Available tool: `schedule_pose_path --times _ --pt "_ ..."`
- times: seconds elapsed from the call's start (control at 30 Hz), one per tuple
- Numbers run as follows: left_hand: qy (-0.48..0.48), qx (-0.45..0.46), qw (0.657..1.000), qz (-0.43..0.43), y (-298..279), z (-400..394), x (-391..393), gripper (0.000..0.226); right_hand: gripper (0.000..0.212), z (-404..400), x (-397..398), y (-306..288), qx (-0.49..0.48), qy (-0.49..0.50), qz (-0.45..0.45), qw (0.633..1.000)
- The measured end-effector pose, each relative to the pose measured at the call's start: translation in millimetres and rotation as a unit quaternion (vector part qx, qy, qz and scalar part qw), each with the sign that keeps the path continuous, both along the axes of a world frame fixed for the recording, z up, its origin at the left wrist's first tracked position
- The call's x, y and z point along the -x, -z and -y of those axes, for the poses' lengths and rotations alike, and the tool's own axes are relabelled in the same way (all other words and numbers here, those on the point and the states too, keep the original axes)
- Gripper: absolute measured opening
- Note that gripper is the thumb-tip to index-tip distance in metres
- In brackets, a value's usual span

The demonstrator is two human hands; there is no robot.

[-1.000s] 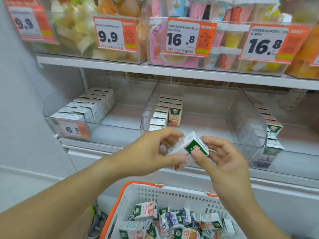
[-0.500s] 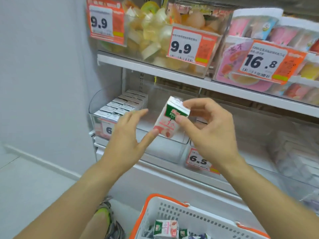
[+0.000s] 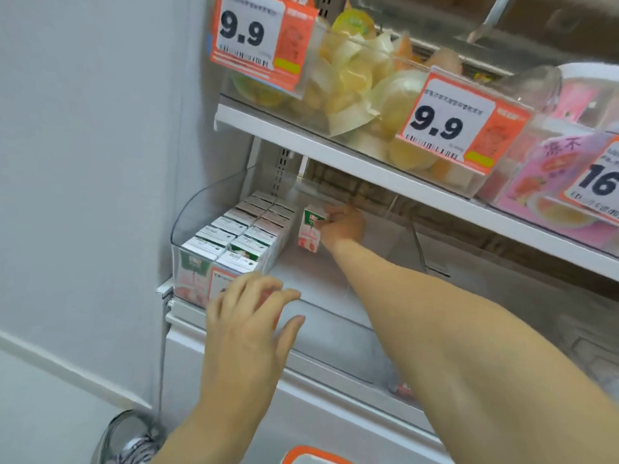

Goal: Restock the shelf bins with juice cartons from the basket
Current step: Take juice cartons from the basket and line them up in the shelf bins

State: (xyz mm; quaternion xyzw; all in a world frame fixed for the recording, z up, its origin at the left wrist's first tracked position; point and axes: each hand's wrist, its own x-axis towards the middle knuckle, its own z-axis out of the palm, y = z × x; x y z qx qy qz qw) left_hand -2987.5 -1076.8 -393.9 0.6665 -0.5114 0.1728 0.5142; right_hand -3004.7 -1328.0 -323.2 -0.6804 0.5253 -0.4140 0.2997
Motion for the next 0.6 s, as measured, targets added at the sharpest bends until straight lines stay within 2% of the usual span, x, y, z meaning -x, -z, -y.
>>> schedule_pose_path --times 0.1,0.2,0.37,0.47,0.6 --pt "0.005 0.017 1.0 -0.007 1.9 4.8 -2.7 0.022 0.022 10.9 -8.3 18.2 0.014 -0.014 -0.005 1.0" --pt "0.002 0.035 0.999 -0.024 3.1 8.4 -0.5 0.019 0.019 15.8 -10.8 26.5 0.069 -0.033 -0.044 0.996" --pt "-0.007 0.032 0.999 -0.027 2.4 6.1 3.4 0.018 0.036 1.1 0.2 7.3 0.033 -0.067 -0.149 0.986" --pt "0.011 -0.006 0.999 -0.044 3.2 -1.1 9.9 0.029 0.032 -42.1 23.1 -20.2 0.074 -0.106 -0.082 0.988" --pt "0.009 -0.055 0.998 -0.03 -7.8 -20.1 22.3 0.046 0.021 -135.6 93.2 -53.4 0.154 -0.239 -0.008 0.959"
